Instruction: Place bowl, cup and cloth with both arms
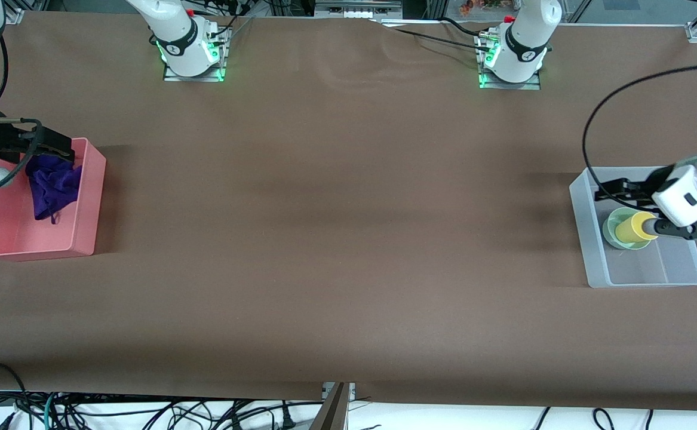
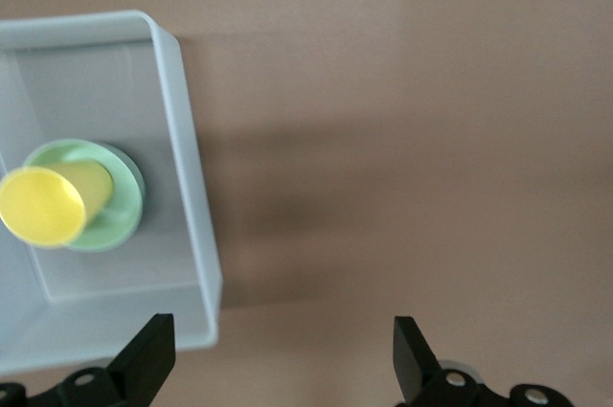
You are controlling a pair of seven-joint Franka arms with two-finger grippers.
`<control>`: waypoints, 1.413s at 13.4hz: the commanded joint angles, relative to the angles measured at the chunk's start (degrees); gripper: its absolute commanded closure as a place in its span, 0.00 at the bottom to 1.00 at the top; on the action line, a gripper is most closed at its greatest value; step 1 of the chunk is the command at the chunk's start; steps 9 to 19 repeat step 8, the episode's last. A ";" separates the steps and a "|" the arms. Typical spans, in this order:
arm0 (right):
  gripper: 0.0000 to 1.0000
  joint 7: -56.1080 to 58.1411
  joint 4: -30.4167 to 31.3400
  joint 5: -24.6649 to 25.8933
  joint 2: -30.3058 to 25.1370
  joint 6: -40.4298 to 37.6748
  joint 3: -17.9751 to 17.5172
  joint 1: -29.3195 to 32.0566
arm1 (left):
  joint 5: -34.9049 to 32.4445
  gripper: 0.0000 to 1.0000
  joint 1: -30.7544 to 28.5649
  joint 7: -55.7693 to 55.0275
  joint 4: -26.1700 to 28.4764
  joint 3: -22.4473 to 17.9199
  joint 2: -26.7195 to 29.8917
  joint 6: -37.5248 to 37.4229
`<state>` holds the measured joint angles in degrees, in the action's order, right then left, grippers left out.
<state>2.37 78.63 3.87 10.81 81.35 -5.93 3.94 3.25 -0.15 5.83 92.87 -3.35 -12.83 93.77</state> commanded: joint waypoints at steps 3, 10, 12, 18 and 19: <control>0.00 -0.08 -0.67 -0.44 0.09 -0.23 -0.14 0.54 | -5.53 0.00 3.93 -5.21 -2.08 0.88 8.07 -9.82; 0.00 -0.08 -0.67 -0.44 0.09 -0.23 -0.14 0.63 | -4.83 0.00 2.97 -4.77 -2.08 0.97 8.88 -9.57; 0.00 -0.08 -0.67 -0.44 0.09 -0.23 -0.14 0.63 | -4.83 0.00 2.97 -4.77 -2.08 0.97 8.88 -9.57; 0.00 -0.08 -0.67 -0.44 0.09 -0.23 -0.14 0.63 | -4.83 0.00 2.97 -4.77 -2.08 0.97 8.88 -9.57; 0.00 -0.08 -0.67 -0.44 0.09 -0.23 -0.14 0.63 | -4.83 0.00 2.97 -4.77 -2.08 0.97 8.88 -9.57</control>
